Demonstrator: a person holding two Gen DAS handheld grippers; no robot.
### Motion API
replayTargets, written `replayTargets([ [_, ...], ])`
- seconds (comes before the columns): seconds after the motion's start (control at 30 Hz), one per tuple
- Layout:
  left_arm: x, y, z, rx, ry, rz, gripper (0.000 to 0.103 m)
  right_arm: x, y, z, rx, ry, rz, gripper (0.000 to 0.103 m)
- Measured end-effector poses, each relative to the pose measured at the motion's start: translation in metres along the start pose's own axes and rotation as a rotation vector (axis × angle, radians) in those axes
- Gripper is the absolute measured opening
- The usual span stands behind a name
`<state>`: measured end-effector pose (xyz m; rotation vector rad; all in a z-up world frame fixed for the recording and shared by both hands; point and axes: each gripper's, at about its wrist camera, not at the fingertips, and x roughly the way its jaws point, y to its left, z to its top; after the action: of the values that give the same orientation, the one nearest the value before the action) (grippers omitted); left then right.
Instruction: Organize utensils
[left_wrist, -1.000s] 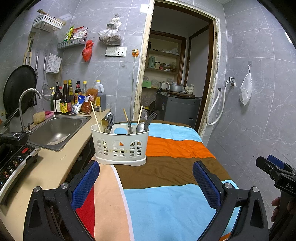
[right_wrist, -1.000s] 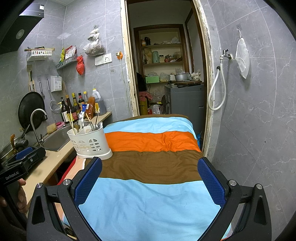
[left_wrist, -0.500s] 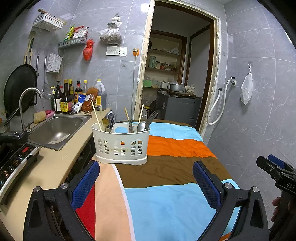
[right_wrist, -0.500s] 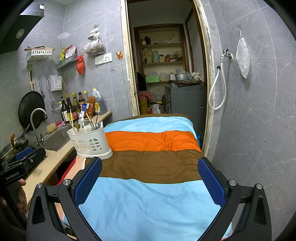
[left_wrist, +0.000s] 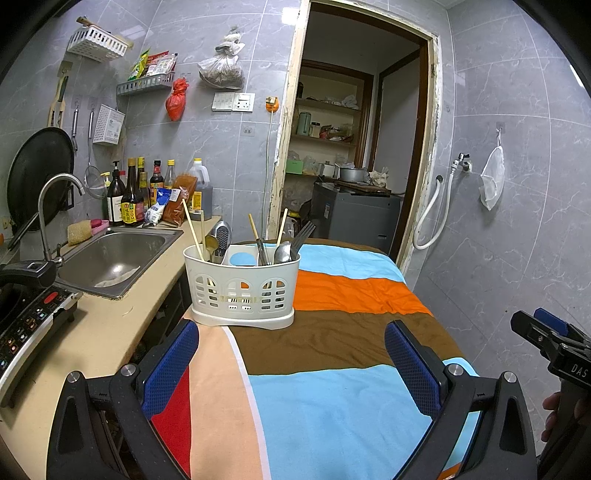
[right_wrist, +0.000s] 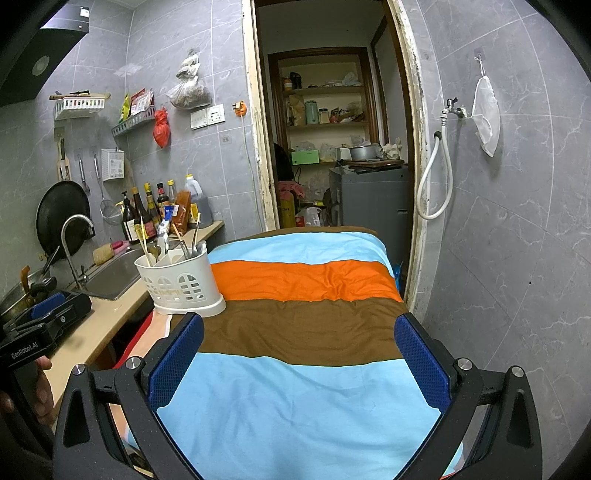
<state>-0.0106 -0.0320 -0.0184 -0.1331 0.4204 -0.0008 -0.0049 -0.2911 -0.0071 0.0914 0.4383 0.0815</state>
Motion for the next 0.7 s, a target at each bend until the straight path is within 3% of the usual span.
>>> replayTargets([
  [0.7, -0.0001, -0.0011, 0.0002, -0.002, 0.001, 0.003, 0.101, 0.0001, -0.001, 0.0015, 0.0, 0.002, 0.0, 0.101],
])
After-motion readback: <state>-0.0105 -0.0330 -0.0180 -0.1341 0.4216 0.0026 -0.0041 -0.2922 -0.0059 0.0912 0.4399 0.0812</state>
